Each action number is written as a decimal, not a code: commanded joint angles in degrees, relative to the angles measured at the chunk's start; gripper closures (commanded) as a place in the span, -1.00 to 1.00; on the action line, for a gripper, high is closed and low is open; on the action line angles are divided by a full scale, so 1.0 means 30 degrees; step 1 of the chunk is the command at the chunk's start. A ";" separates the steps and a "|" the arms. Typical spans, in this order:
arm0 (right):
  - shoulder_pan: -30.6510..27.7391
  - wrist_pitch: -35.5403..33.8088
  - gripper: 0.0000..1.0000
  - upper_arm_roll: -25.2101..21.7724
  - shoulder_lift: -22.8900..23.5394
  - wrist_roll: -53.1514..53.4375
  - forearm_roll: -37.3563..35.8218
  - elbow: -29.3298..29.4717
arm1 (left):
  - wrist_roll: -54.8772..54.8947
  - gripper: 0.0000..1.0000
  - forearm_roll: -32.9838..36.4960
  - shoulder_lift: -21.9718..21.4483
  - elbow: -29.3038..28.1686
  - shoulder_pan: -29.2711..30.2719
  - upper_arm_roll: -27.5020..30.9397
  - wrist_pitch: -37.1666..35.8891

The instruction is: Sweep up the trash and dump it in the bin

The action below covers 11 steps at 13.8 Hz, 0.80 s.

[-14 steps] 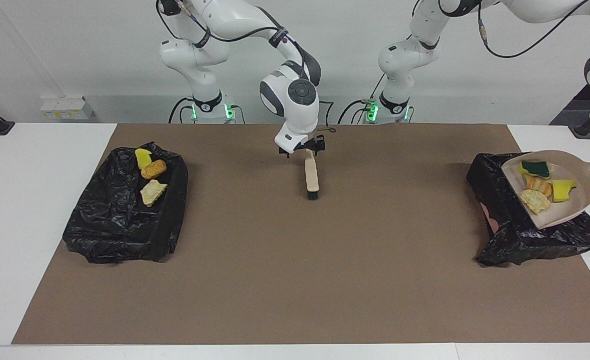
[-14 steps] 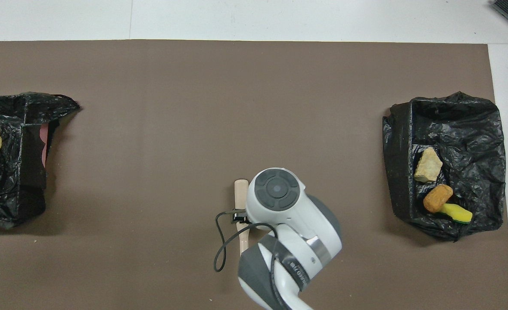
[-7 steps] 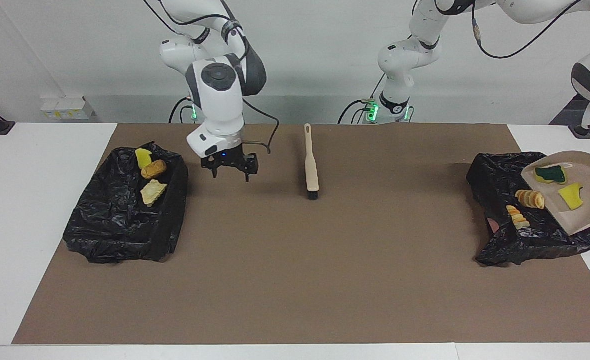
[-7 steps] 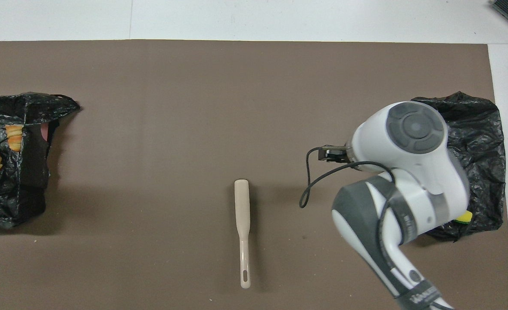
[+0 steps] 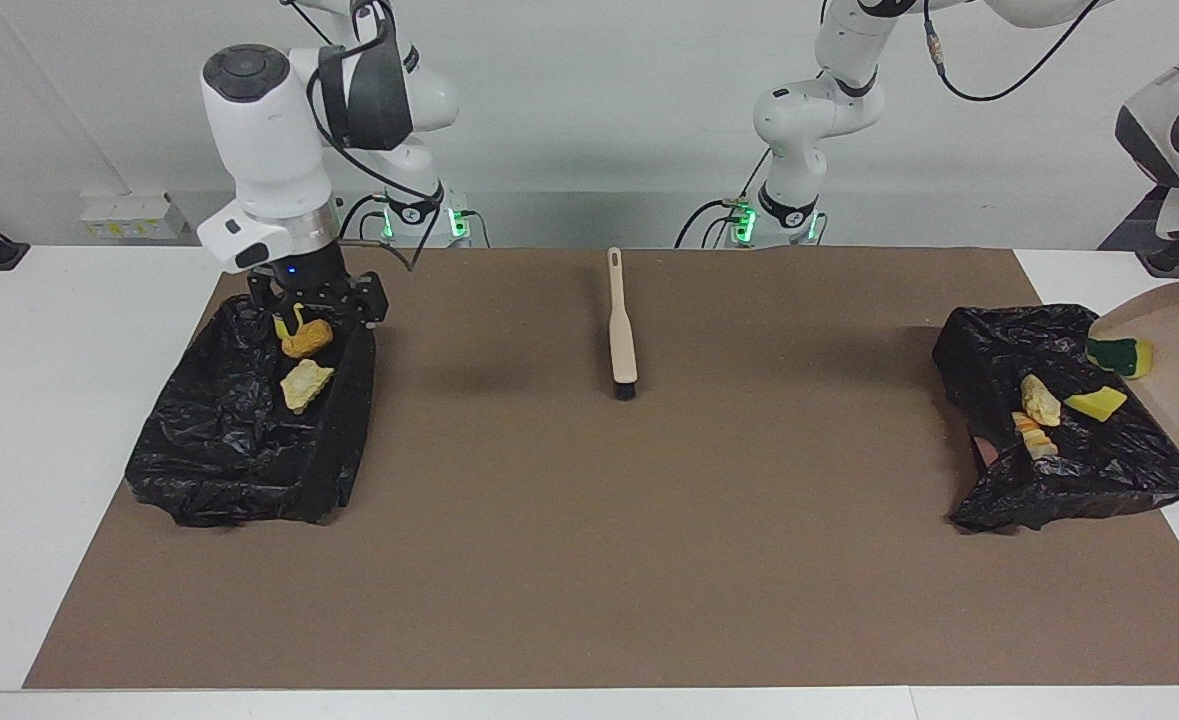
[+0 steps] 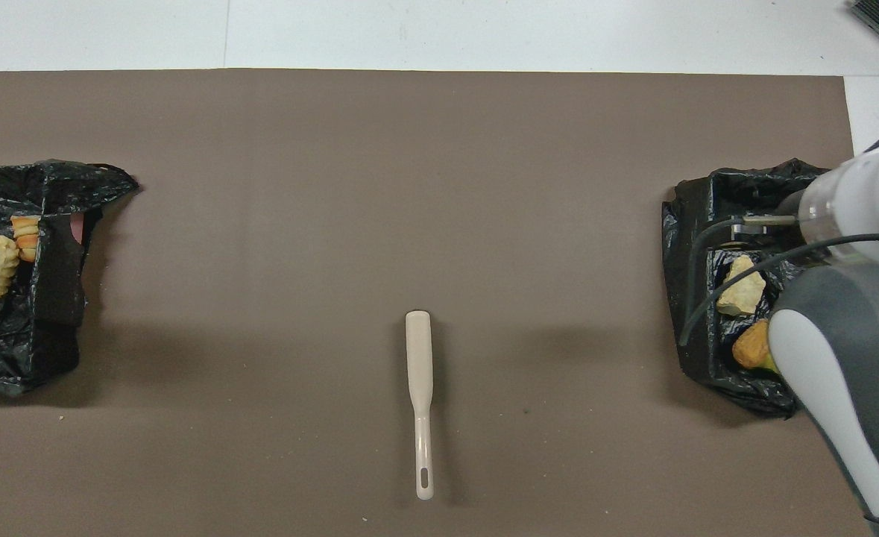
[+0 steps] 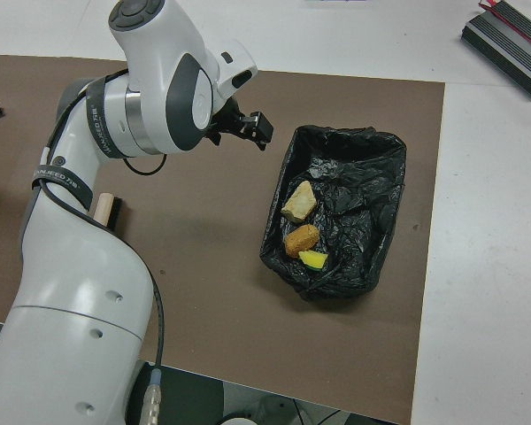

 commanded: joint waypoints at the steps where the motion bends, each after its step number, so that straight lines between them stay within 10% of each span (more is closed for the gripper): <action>1: -0.0449 -0.2360 -1.00 -0.0368 -0.0901 -0.1511 0.0667 0.1239 | -0.1369 1.00 0.1487 -0.0656 -0.0646 -0.1287 0.0156 -0.1390; 6: -0.0216 -0.5243 -1.00 -0.1339 -0.1105 -0.4449 0.1609 0.3007 | -0.3248 1.00 0.3486 -0.0745 -0.0675 -0.3167 -0.0047 -0.3620; 11: -0.0215 -0.4717 -1.00 -0.1426 -0.1049 -0.4566 0.1257 0.2800 | -0.3307 1.00 -0.0900 -0.0862 -0.0587 -0.4309 -0.0049 -0.4881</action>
